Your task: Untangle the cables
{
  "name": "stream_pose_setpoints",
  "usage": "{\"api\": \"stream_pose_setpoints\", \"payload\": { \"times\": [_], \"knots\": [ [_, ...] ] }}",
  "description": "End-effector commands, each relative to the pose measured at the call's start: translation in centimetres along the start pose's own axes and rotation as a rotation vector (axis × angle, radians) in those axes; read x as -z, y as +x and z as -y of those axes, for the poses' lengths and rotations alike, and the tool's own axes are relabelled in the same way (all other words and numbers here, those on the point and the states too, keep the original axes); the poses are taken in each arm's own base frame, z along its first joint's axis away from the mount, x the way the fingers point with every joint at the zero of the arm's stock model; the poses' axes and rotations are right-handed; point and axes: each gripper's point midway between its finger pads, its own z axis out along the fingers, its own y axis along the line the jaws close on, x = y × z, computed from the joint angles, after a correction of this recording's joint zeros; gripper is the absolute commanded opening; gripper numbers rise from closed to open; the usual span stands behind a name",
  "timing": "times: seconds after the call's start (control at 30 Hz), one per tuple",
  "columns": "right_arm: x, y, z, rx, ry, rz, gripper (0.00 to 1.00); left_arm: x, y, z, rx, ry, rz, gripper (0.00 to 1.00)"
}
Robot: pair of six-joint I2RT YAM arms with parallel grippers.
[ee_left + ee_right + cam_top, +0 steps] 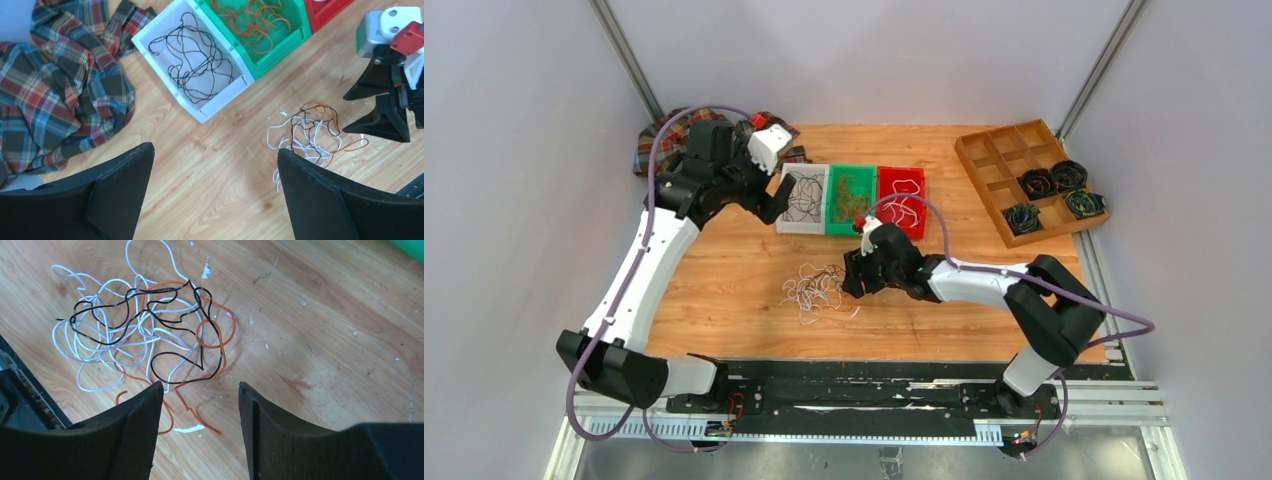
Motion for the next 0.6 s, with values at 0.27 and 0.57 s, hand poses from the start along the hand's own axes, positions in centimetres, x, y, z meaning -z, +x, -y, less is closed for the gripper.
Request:
{"api": "stream_pose_setpoints", "payload": {
  "times": [0.27,0.57],
  "knots": [
    [-1.4,1.9,-1.4,-0.081,-0.025,-0.095,0.44,1.8,0.9,1.0,0.024,0.032,-0.001,0.98],
    [1.2,1.5,-1.7,-0.076,0.025,-0.042,0.47,2.3,1.2,1.6,-0.004,0.059,0.0,0.98]
  ]
}}
